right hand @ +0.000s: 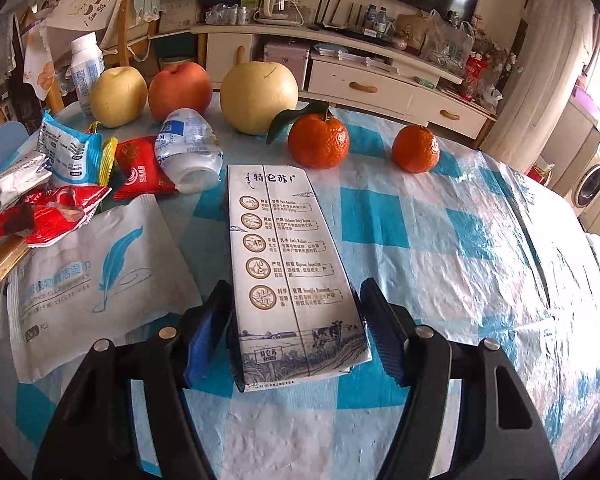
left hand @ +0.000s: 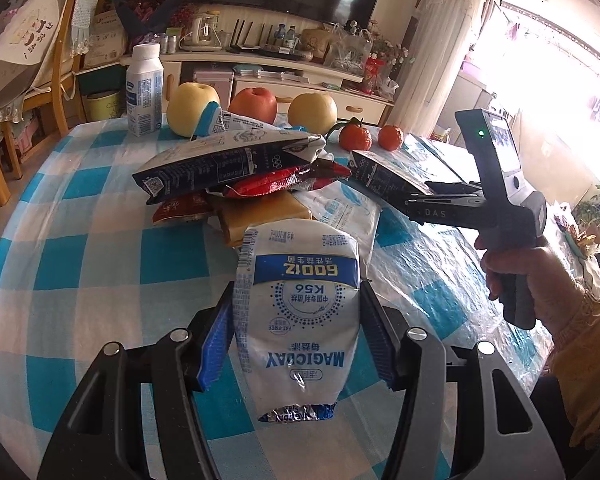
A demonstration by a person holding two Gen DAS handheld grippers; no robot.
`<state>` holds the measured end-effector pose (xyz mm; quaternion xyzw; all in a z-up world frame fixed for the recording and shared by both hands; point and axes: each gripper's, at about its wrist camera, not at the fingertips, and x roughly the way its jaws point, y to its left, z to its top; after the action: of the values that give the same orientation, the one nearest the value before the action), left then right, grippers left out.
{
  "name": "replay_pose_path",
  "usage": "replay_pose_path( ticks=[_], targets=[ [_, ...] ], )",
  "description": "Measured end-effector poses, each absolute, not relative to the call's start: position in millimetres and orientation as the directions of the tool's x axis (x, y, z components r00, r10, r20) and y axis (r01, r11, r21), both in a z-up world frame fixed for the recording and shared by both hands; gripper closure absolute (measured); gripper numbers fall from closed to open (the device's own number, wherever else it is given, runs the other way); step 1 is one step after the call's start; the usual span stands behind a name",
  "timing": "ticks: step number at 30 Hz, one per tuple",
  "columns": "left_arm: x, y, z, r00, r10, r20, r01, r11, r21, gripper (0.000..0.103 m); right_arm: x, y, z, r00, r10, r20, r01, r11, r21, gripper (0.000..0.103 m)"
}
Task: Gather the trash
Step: 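Lift the MAGICDAY bag with the left tool while the right tool lifts the carton, then carry both items to the pink bucket and release them inside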
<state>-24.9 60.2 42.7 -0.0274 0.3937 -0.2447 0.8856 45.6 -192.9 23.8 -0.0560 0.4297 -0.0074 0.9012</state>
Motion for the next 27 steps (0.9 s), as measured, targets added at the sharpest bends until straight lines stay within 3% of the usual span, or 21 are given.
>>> replay_pose_path(
  ticks=[8, 13, 27],
  targets=[
    [-33, 75, 54, 0.602, -0.454, -0.657, 0.39, 0.885, -0.254, 0.043, 4, -193, 42, 0.656, -0.017, -0.755, 0.059, 0.998, 0.029, 0.041],
    [-37, 82, 61, 0.62, -0.45, -0.643, 0.38, 0.889, -0.256, 0.043, -16, -186, 45, 0.665, -0.032, -0.746, 0.084, 0.996, 0.033, 0.041],
    [-52, 105, 80, 0.67, -0.435, -0.602, 0.342, 0.9, -0.27, 0.044, -53, -158, 73, 0.721, 0.074, -0.689, 0.038, 0.989, 0.145, 0.041]
  ],
)
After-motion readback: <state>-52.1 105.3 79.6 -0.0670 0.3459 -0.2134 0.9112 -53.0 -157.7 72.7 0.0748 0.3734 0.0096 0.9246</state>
